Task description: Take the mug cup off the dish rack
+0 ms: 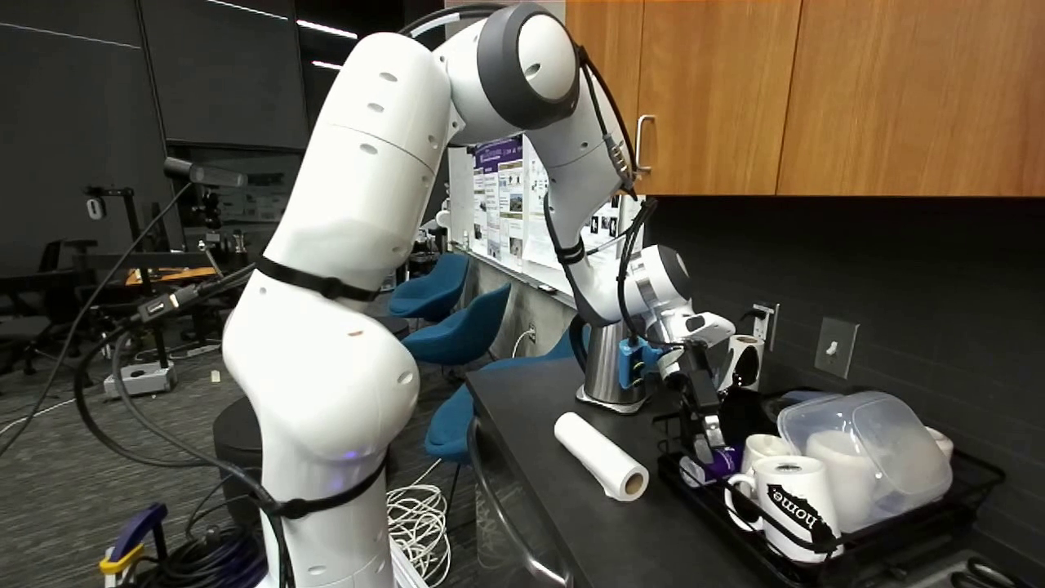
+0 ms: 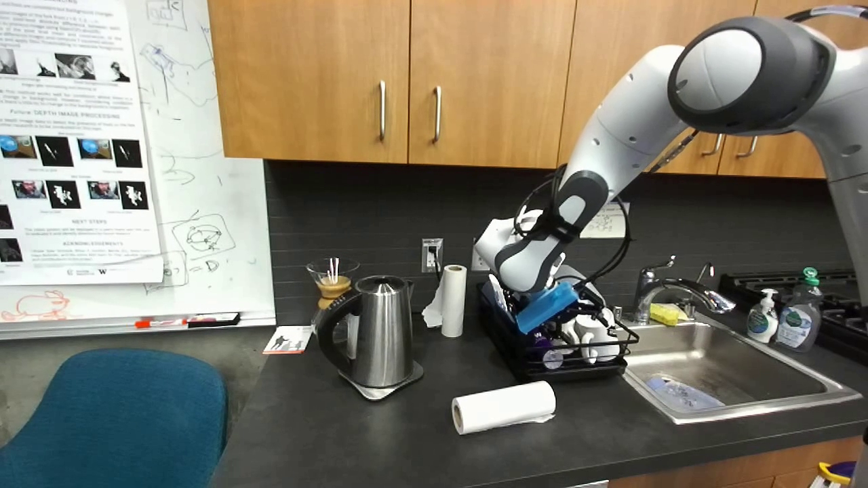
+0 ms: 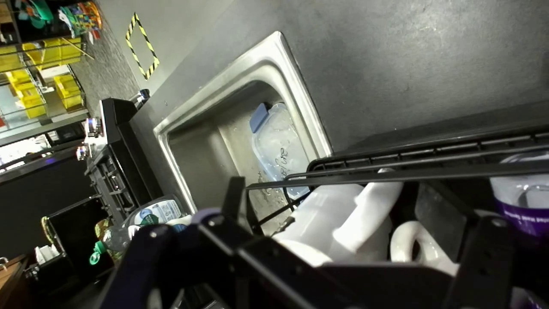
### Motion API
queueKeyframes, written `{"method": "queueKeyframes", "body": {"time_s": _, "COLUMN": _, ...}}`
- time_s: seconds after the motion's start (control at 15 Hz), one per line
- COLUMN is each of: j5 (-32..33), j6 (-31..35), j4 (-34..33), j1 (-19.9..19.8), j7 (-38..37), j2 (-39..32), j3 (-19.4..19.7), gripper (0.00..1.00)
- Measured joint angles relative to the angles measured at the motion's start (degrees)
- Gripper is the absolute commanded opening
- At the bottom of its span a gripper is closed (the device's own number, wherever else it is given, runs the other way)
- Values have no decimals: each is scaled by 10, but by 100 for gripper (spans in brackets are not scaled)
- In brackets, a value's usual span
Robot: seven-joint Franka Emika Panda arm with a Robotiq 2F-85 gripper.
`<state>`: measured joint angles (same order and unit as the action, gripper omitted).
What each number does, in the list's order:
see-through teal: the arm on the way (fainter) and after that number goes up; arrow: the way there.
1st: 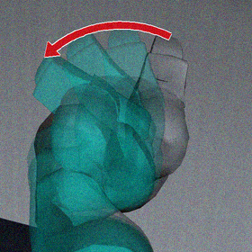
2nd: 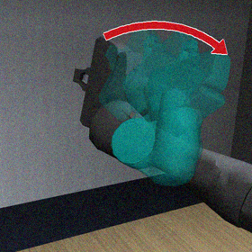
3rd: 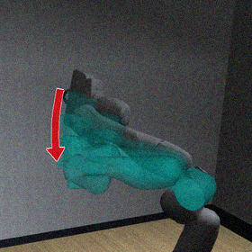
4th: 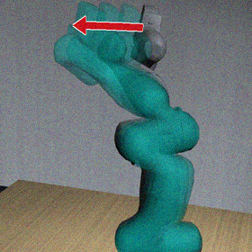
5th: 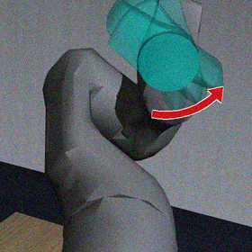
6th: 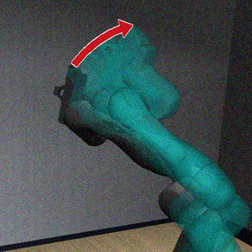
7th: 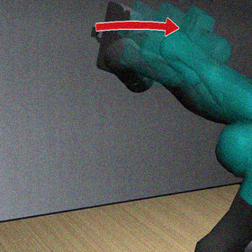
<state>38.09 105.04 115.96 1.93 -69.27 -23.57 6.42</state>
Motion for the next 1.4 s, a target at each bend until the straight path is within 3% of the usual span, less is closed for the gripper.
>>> {"method": "queueKeyframes", "body": {"time_s": 0.67, "j5": 0, "j6": 11, "j4": -10, "j1": -6, "j7": -10, "j2": -19, "j3": 16, "gripper": 100}}
{"method": "queueKeyframes", "body": {"time_s": 1.07, "j5": -1, "j6": 17, "j4": -13, "j1": -28, "j7": -27, "j2": -40, "j3": 35, "gripper": 100}}
{"method": "queueKeyframes", "body": {"time_s": 1.13, "j5": -1, "j6": 18, "j4": -13, "j1": -30, "j7": -30, "j2": -43, "j3": 36, "gripper": 75}}
{"method": "queueKeyframes", "body": {"time_s": 1.27, "j5": -1, "j6": 23, "j4": -14, "j1": -32, "j7": -33, "j2": -49, "j3": 36, "gripper": 68}}
{"method": "queueKeyframes", "body": {"time_s": 1.4, "j5": -1, "j6": 32, "j4": -15, "j1": -32, "j7": -35, "j2": -54, "j3": 36, "gripper": 54}}
